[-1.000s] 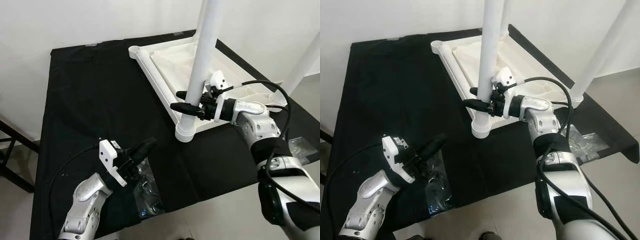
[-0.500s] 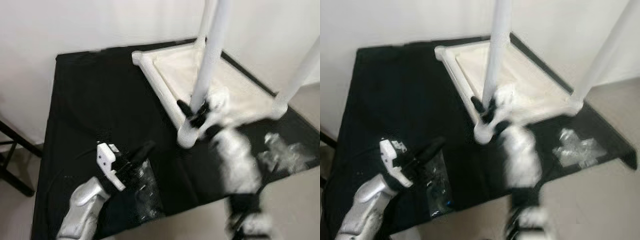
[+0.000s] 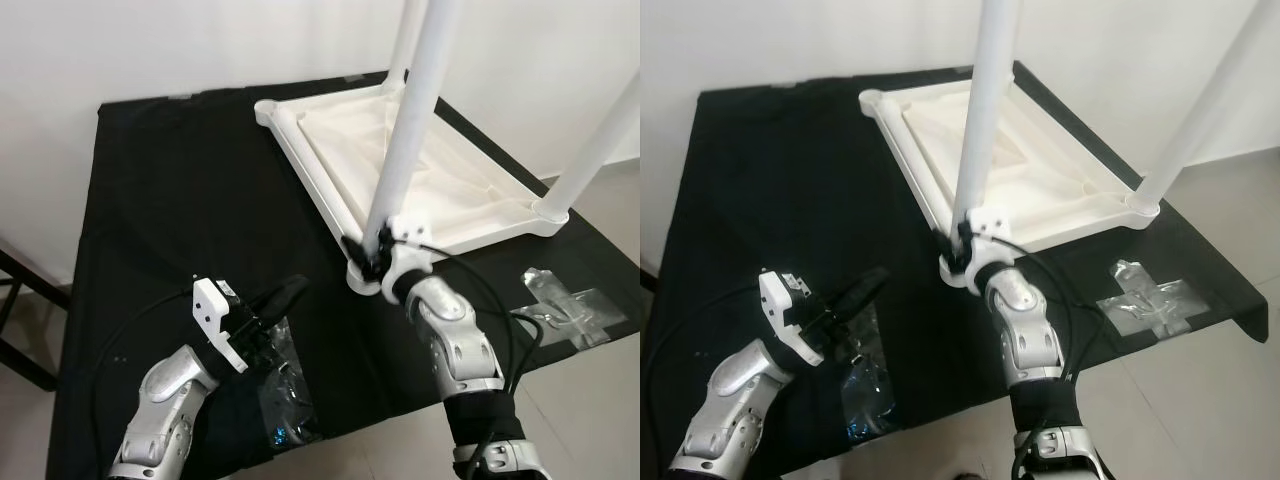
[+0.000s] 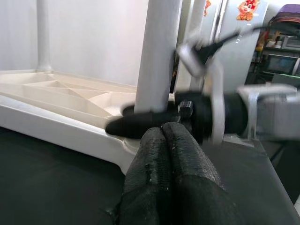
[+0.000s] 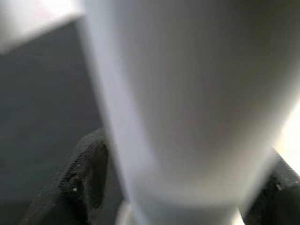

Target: Building children table

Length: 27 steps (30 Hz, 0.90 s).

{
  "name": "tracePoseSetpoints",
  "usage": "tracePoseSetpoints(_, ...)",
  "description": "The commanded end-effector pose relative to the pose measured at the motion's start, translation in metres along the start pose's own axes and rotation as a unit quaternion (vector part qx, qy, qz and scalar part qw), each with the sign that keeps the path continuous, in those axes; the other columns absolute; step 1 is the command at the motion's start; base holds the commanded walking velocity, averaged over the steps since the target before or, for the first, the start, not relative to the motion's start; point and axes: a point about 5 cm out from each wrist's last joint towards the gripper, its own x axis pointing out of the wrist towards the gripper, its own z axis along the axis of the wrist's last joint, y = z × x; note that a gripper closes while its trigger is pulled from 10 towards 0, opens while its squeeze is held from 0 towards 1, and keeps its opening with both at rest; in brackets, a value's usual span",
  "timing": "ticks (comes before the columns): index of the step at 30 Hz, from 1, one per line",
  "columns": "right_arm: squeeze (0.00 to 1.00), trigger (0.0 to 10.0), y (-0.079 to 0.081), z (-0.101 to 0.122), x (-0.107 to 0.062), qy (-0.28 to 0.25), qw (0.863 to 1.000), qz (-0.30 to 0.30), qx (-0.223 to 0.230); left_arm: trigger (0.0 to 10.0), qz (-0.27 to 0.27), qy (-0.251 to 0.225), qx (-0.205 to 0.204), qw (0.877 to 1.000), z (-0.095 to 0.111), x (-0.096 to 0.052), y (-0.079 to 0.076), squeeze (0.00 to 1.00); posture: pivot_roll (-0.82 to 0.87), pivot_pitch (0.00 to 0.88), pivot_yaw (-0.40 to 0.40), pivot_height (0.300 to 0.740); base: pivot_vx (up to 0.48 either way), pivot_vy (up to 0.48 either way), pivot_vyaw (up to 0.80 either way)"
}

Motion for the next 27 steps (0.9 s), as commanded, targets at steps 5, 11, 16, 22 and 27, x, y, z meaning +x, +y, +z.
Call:
tracePoseSetpoints(5, 0.00, 10.0, 0.005, 0.024, 0.001, -0.039, 0.982, 0.173, -0.061, 10.0, -0.001, 0.003, -0.005, 1.000, -0.003, 0.000, -0.003, 0.00, 0.01, 0.121, -0.029, 0.740, 0.000, 0.000, 0.00)
tracePoseSetpoints(11, 0.00, 10.0, -0.020, 0.029, 0.008, -0.014, 0.980, 0.179, -0.081, 10.0, -0.001, 0.002, -0.005, 1.000, -0.003, 0.000, -0.003, 0.00, 0.02, 0.124, -0.029, 0.740, 0.000, 0.000, 0.00)
tracePoseSetpoints(16, 0.00, 9.4, -0.035, 0.036, 0.013, -0.006, 0.981, 0.172, -0.086, 10.0, -0.001, 0.002, -0.006, 1.000, -0.003, 0.000, -0.003, 0.00, 0.02, 0.129, -0.036, 0.740, 0.000, 0.000, 0.00)
tracePoseSetpoints(22, 0.00, 0.0, -0.041, 0.040, 0.015, -0.002, 0.977, 0.193, -0.086, 10.0, -0.001, 0.001, -0.005, 1.000, -0.002, 0.000, -0.004, 0.00, 0.02, 0.137, -0.033, 0.740, 0.000, 0.000, 0.00)
tracePoseSetpoints(27, 0.00, 0.0, -0.047, 0.037, 0.011, -0.002, 0.978, 0.190, -0.090, 10.0, -0.002, 0.001, -0.006, 1.000, -0.001, -0.001, -0.005, 0.00, 0.01, 0.146, -0.034, 0.740, 0.000, 0.000, 0.00)
